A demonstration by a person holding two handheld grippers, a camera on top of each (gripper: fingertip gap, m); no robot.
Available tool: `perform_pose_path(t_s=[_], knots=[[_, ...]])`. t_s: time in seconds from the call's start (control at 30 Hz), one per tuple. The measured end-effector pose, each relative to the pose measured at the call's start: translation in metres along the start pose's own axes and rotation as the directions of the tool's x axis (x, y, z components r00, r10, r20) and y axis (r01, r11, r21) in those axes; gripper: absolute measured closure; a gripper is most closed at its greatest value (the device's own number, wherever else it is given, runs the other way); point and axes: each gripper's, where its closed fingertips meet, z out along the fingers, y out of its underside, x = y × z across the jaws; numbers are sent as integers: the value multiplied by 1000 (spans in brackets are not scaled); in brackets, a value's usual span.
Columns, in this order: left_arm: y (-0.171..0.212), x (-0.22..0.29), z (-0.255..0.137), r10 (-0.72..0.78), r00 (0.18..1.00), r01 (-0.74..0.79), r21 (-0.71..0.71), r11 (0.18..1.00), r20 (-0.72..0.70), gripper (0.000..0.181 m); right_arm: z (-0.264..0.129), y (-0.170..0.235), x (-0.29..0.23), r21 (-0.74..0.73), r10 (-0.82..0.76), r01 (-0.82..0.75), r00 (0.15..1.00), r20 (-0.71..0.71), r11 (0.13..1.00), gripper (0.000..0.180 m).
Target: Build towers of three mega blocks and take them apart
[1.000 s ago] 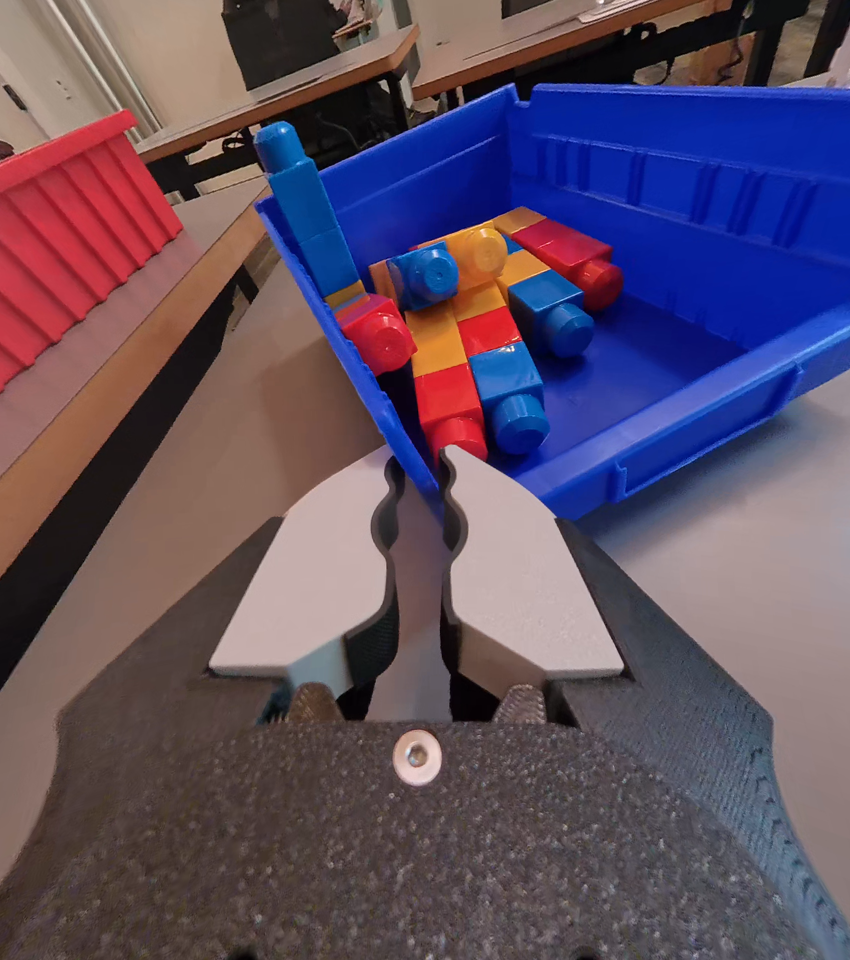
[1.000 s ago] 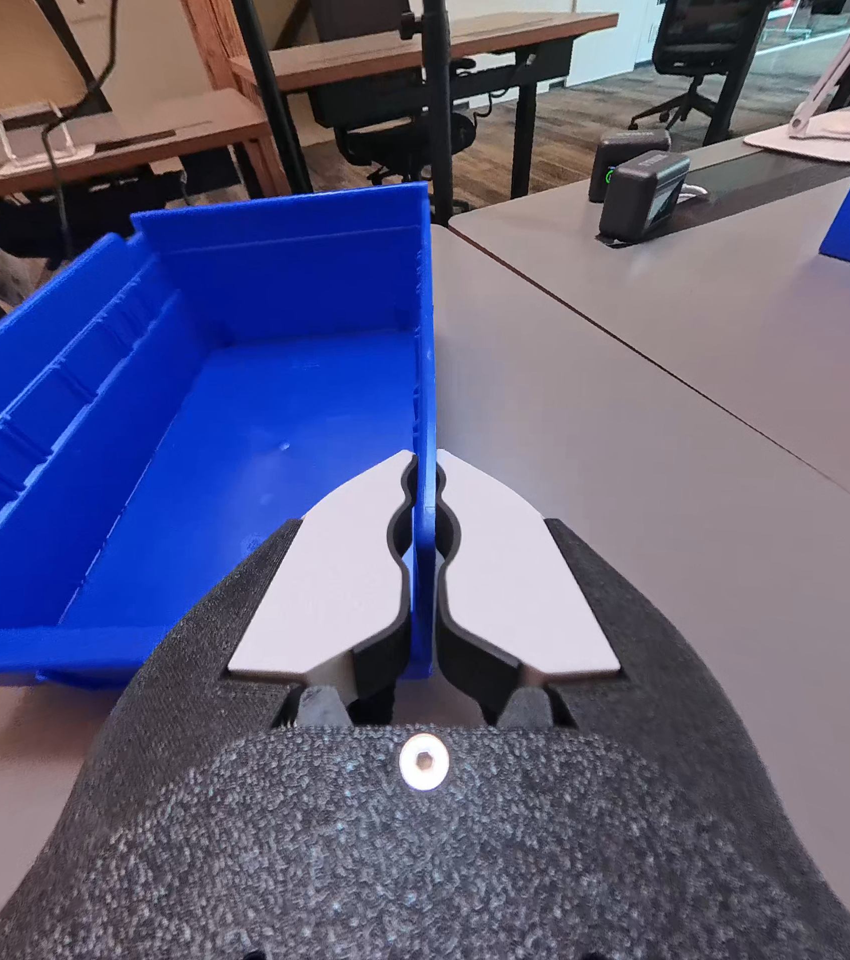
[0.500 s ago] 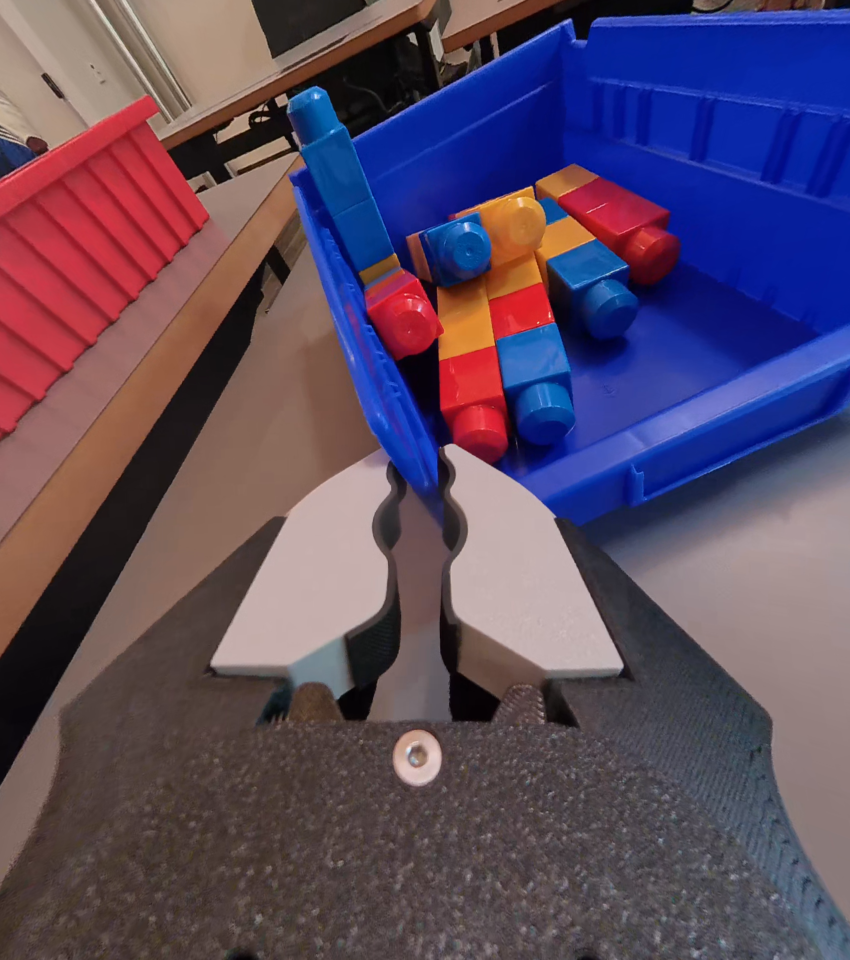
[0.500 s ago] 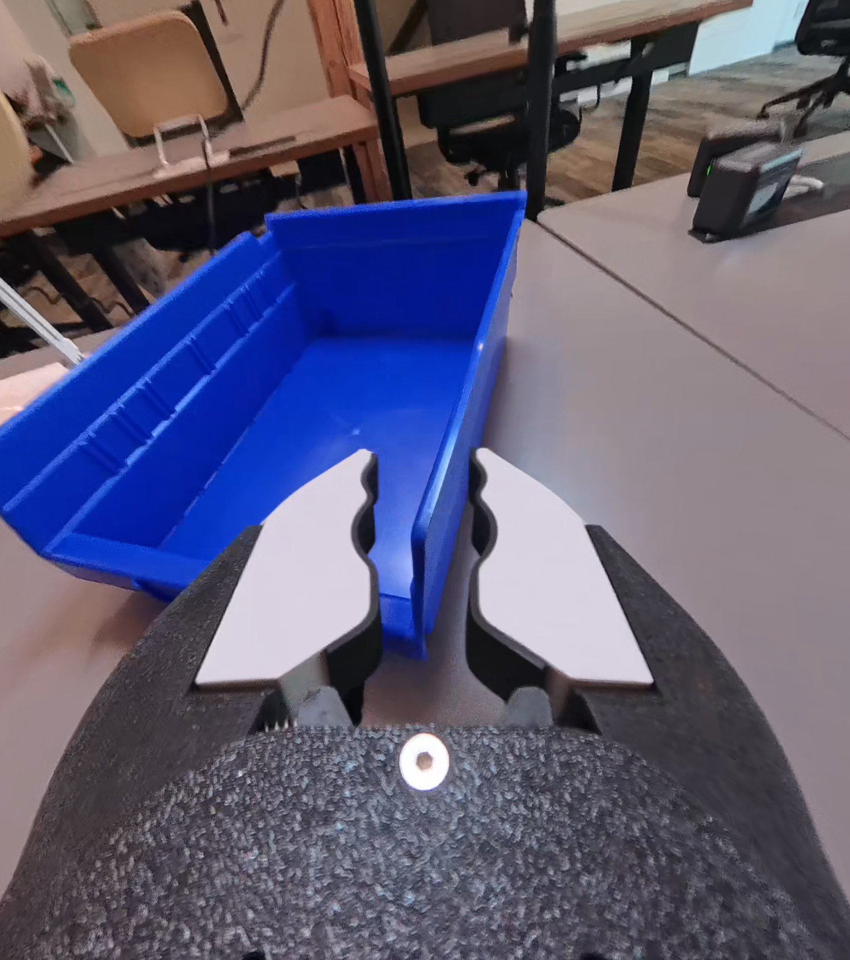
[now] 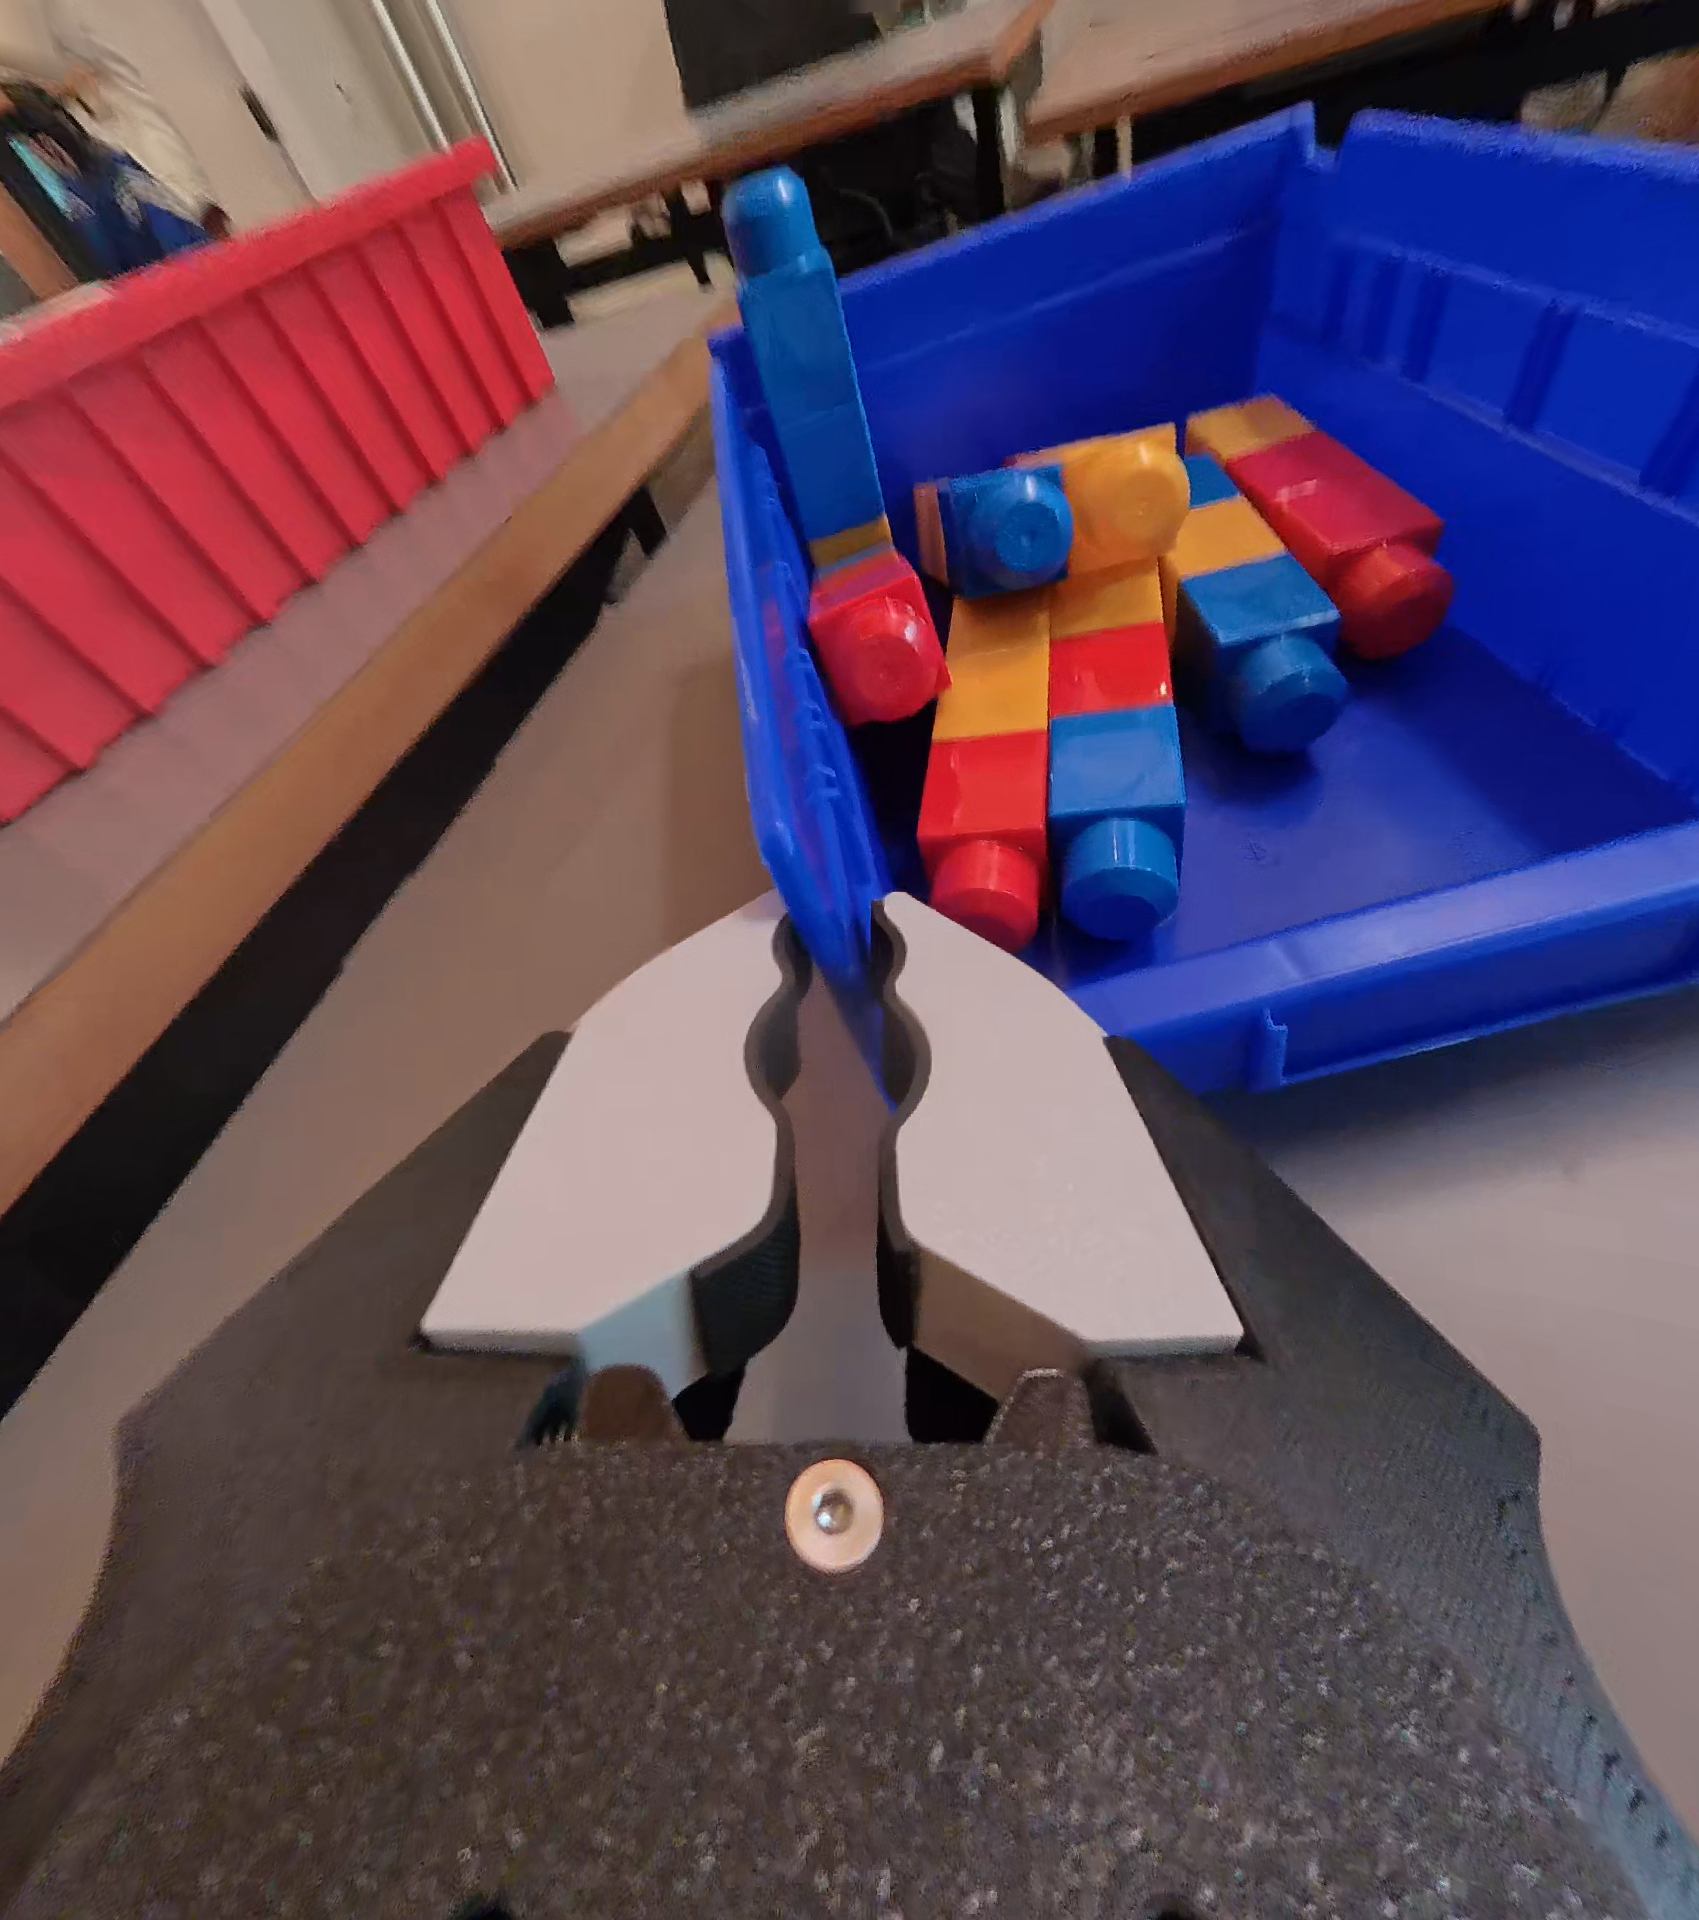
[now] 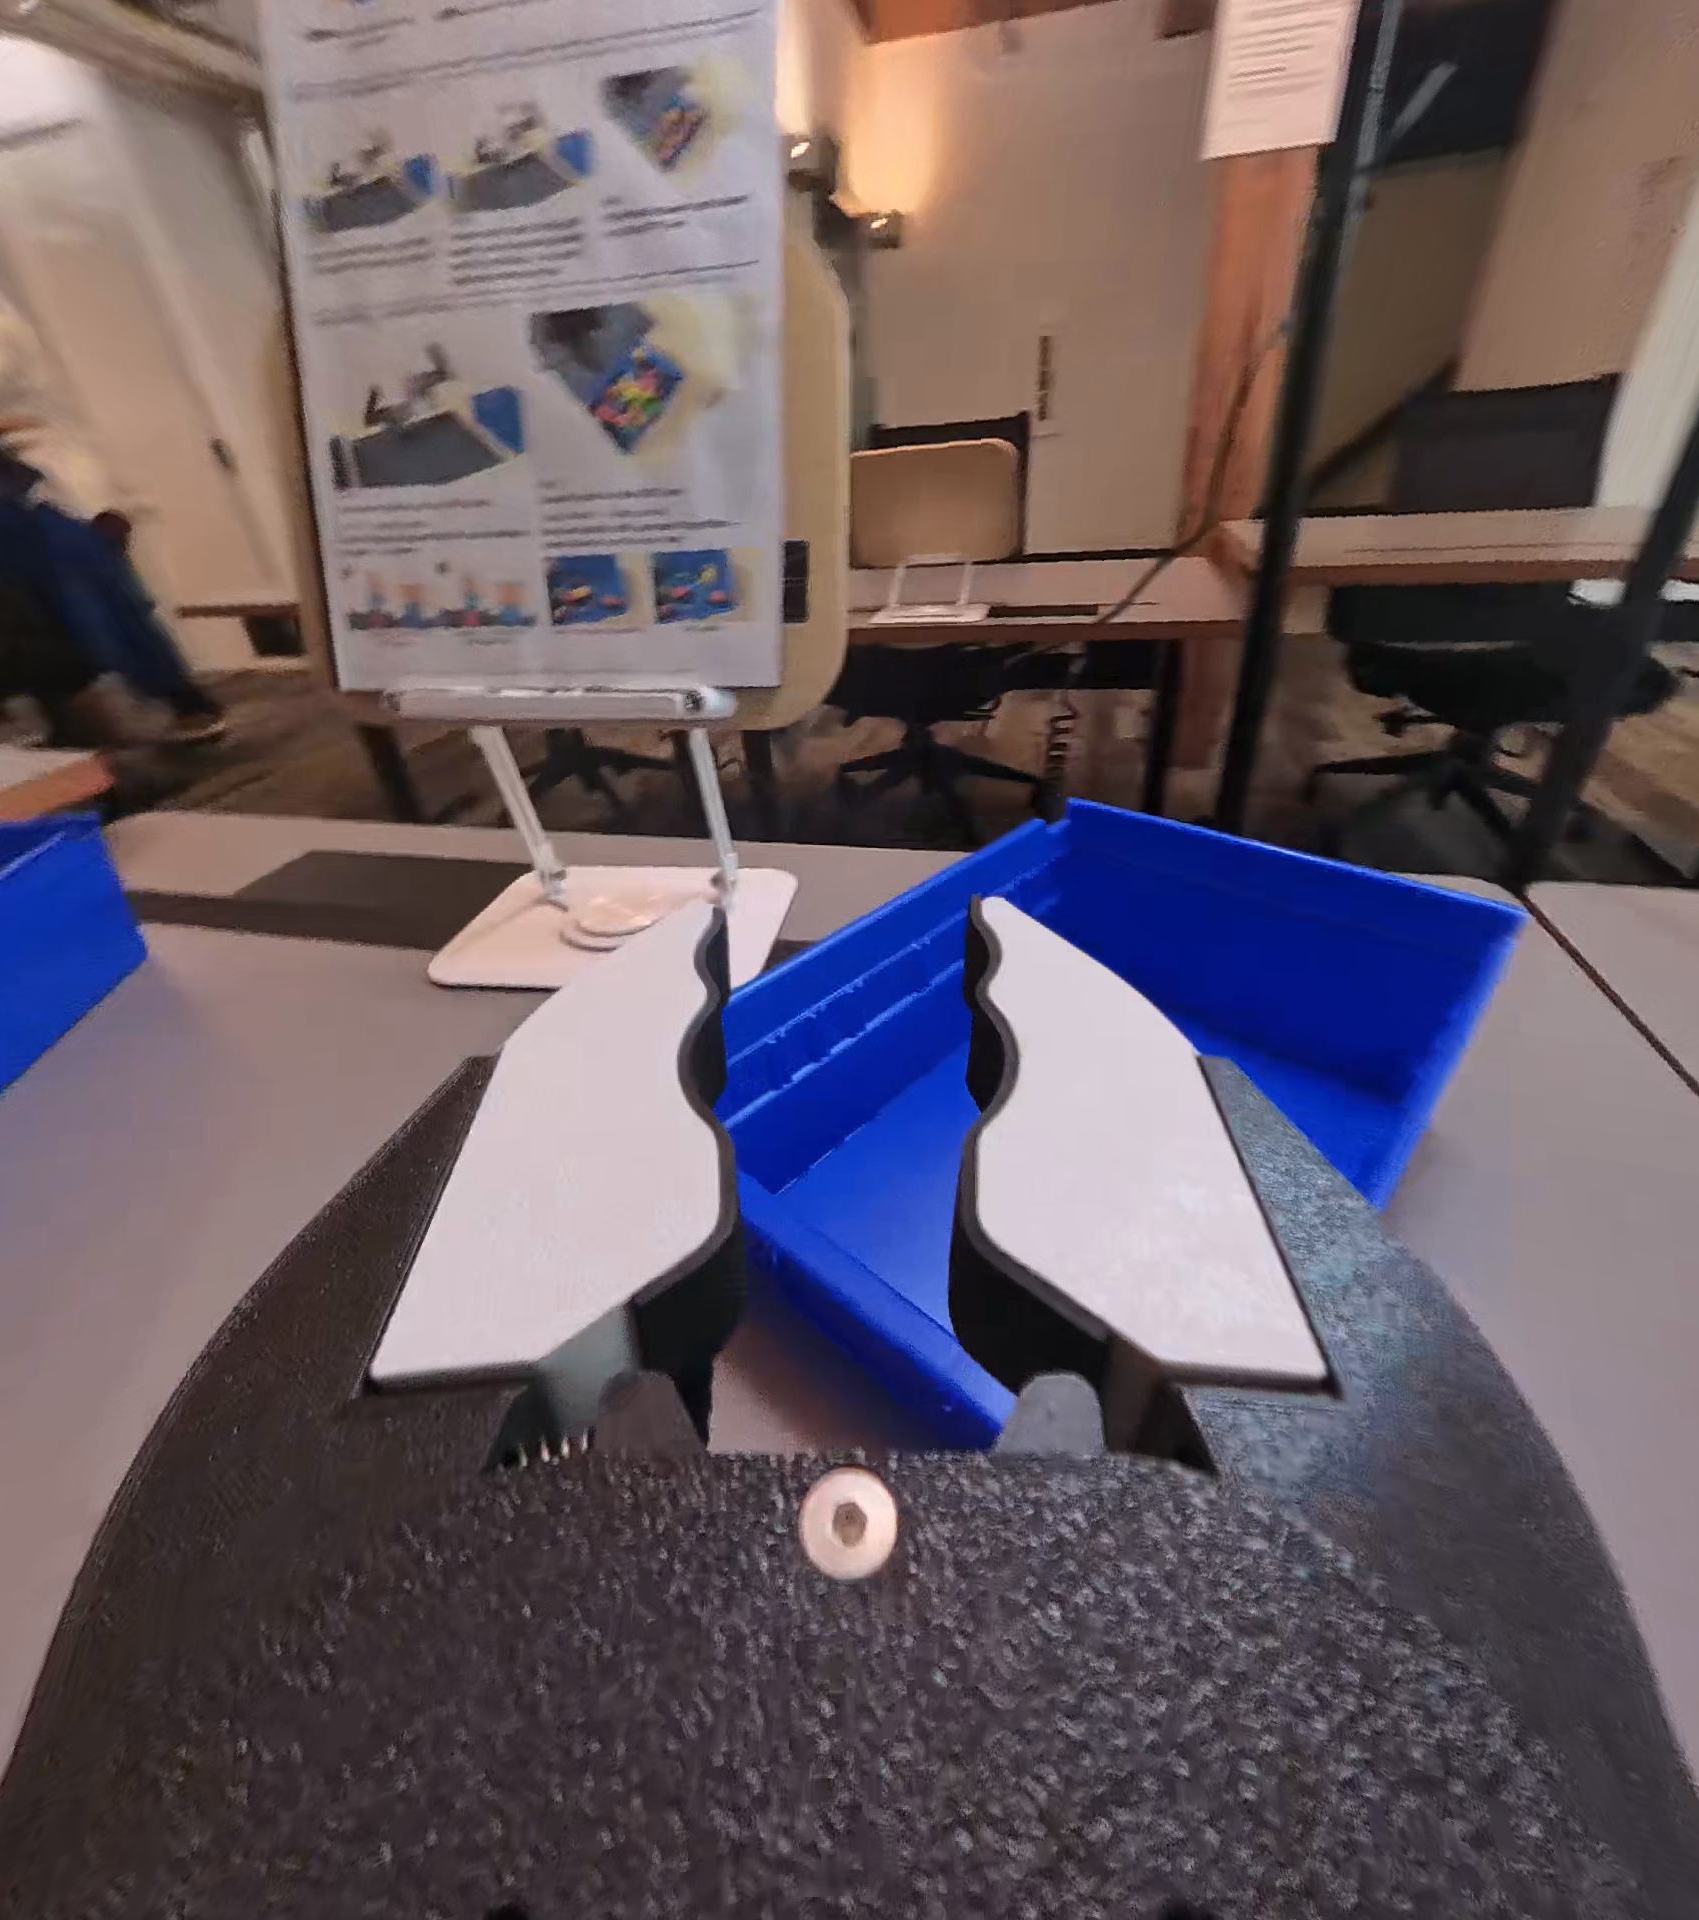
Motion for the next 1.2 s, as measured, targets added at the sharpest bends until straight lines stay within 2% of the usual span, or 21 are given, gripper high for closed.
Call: perform_pose_path(t_s=[0.13, 0.23, 0.33, 0.43, 0.6, 0.73, 0.8, 0.93, 1.07, 1.13, 1.2], knots=[[-47, -9, -31, -45, 999, 42, 205, 978, 10, 159, 23, 12, -25, -39, -75, 80, 991, 115, 996, 136], [-91, -4, -33, 6, 998, 8, 216, 976, -60, 155, 41, 27, -46, -57, -92, 104, 977, 190, 993, 136], [-127, 5, -4, 95, 982, -79, 99, 992, -165, 145, 52, 41, -65, -35, -96, 107, 968, 230, 994, 137], [-150, 1, 55, 147, 970, -152, -7, 988, -196, 144, 53, 53, -73, -23, -114, 122, 966, 232, 992, 139], [-116, -22, 168, 137, 974, -193, -353, 916, -178, 127, 47, 63, -64, -43, -127, 139, 969, 212, 989, 139], [-93, -23, 213, 68, 985, -135, -452, 882, -162, 126, 47, 68, -59, -64, -87, 103, 973, 214, 993, 140], [-89, -21, 224, 83, 984, -147, -456, 878, -157, 135, 48, 75, -63, -82, -96, 117, 969, 229, 990, 141], [-98, -12, 229, 141, 977, -197, -429, 882, -159, 137, 49, 86, -75, -112, -125, 160, 956, 266, 981, 143], [-150, 0, 206, 176, 970, -217, -265, 940, -170, 138, 48, 88, -85, -109, -152, 190, 944, 292, 976, 144], [-195, 33, 172, 194, 940, -231, -104, 967, -280, 139, 47, 85, -93, -88, -151, 187, 938, 313, 978, 144], [-229, 87, 119, 224, 855, -237, 32, 971, -467, 139, 45, 78, -109, -57, -139, 170, 922, 360, 984, 143]])
